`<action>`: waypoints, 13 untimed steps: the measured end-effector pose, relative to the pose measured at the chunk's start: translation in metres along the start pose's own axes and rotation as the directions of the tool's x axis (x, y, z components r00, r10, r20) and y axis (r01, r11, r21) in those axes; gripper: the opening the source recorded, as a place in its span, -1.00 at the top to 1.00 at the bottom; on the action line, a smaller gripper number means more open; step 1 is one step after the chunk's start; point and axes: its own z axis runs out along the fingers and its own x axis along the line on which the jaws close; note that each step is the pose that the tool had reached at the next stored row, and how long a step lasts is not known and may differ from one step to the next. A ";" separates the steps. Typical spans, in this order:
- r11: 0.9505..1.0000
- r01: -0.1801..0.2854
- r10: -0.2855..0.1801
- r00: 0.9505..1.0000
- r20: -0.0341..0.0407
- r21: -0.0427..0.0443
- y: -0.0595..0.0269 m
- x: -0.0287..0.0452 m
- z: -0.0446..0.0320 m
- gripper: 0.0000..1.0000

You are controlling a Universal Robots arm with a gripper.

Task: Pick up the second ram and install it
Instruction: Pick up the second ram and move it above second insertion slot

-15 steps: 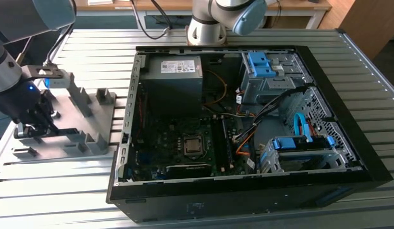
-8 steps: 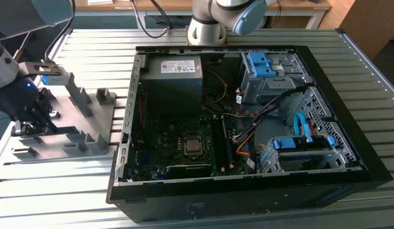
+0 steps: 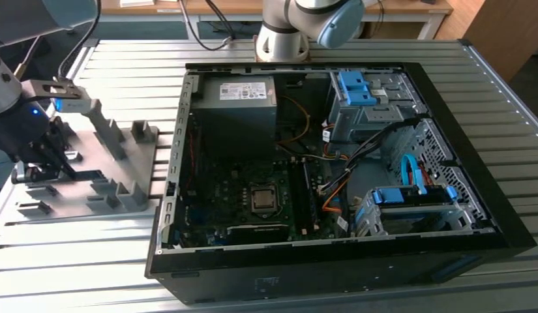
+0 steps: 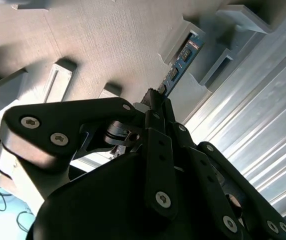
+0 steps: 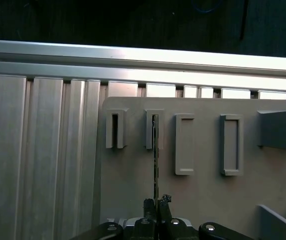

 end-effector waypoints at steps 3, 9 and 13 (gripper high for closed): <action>1.000 0.000 0.000 1.000 0.000 0.000 0.0000 0.0000 -0.0038 0.73; 1.000 0.000 0.000 1.000 0.000 0.000 -0.0001 -0.0001 -0.0105 0.73; 1.000 0.000 0.000 1.000 0.000 0.000 -0.0001 -0.0001 -0.0154 0.73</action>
